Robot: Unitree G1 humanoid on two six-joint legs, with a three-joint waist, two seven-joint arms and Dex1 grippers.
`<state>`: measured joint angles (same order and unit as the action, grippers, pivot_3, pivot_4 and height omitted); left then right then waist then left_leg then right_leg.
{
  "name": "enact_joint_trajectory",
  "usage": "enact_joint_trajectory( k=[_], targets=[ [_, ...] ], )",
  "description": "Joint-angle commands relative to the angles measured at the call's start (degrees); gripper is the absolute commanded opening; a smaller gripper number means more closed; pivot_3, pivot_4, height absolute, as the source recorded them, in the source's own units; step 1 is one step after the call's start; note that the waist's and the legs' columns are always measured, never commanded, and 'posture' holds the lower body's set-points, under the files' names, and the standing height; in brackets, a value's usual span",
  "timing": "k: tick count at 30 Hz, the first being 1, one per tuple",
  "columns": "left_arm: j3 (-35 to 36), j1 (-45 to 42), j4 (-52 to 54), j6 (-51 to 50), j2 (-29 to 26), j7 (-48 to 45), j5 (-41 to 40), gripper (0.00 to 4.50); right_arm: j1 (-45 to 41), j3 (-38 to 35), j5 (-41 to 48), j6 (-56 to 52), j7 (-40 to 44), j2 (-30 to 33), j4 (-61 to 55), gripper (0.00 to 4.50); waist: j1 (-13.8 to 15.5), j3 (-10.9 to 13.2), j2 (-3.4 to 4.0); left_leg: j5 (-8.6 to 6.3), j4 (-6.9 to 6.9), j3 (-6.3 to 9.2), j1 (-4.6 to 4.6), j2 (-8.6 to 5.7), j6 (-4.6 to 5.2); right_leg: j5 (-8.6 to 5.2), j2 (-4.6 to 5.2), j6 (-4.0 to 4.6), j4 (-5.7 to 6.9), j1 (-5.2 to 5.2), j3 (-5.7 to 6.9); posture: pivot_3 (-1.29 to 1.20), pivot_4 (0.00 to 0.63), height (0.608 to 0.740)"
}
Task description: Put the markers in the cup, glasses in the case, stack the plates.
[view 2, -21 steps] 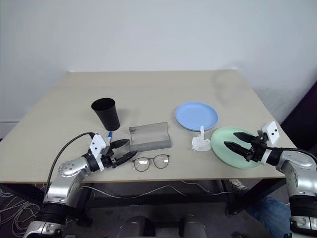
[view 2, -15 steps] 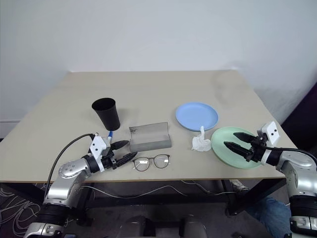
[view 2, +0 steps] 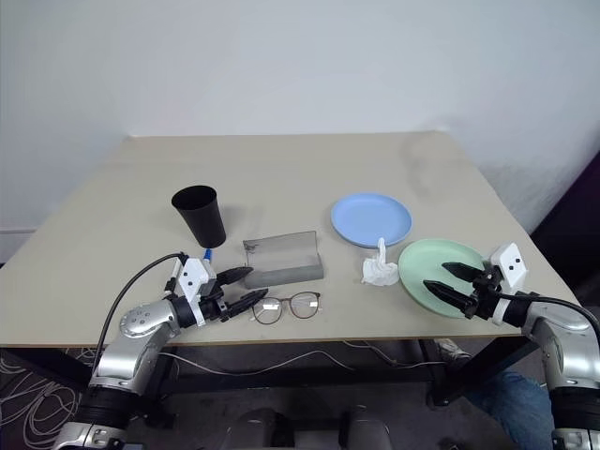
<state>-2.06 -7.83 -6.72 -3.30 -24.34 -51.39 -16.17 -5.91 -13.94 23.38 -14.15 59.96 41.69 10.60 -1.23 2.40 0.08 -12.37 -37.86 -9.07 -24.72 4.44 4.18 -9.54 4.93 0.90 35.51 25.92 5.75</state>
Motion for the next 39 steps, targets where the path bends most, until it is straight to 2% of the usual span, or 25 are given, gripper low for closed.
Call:
enact_joint_trajectory(
  k=[1,6,13,23,39],
  targets=[
    [-0.06,-0.86,0.41,1.39,0.71,-0.2,-0.32,3.29,-0.22,-0.9,0.23,-0.96,-1.87,0.82,-4.69,3.36,0.01,0.0,0.0,0.0,0.0,0.02,0.0,0.0,0.0,0.0,0.0,0.0,-0.01,0.0,0.02,0.0,0.0,0.74],
    [-0.63,-1.73,-1.58,1.92,2.3,0.03,0.24,3.29,-1.13,-0.12,-2.36,-5.49,-8.6,0.75,-9.1,3.36,0.03,0.07,0.24,0.0,0.4,0.27,-0.02,0.11,0.0,0.01,-0.01,-0.01,-0.84,-0.3,0.57,0.0,0.0,0.74],
    [-1.17,-1.98,-2.17,3.05,3.87,0.81,0.39,3.29,-1.82,3.45,-4.73,-15.1,-18.55,-1.88,-16.54,3.36,0.03,0.07,0.24,0.0,0.41,0.3,0.0,0.07,0.0,0.01,0.05,-0.01,-0.82,-0.34,0.62,0.0,0.0,0.74],
    [-0.88,-3.3,-3.53,4.25,4.62,-0.24,-0.32,3.29,0.84,8.94,-7.15,-24.22,-27.2,-6.85,-22.66,3.36,0.1,0.07,0.22,0.0,0.4,0.33,0.03,0.02,0.0,-0.01,0.04,0.0,-0.81,-0.35,0.6,0.0,0.0,0.74],
    [0.41,-4.13,2.91,1.54,0.96,-5.17,-4.45,3.29,0.74,10.49,-8.17,-29.41,-33.53,-10.84,-25.71,3.36,0.0,0.07,0.23,0.0,0.45,0.35,0.03,0.07,0.0,0.0,0.03,0.0,-0.79,-0.34,0.64,0.0,0.0,0.74]
  ],
)
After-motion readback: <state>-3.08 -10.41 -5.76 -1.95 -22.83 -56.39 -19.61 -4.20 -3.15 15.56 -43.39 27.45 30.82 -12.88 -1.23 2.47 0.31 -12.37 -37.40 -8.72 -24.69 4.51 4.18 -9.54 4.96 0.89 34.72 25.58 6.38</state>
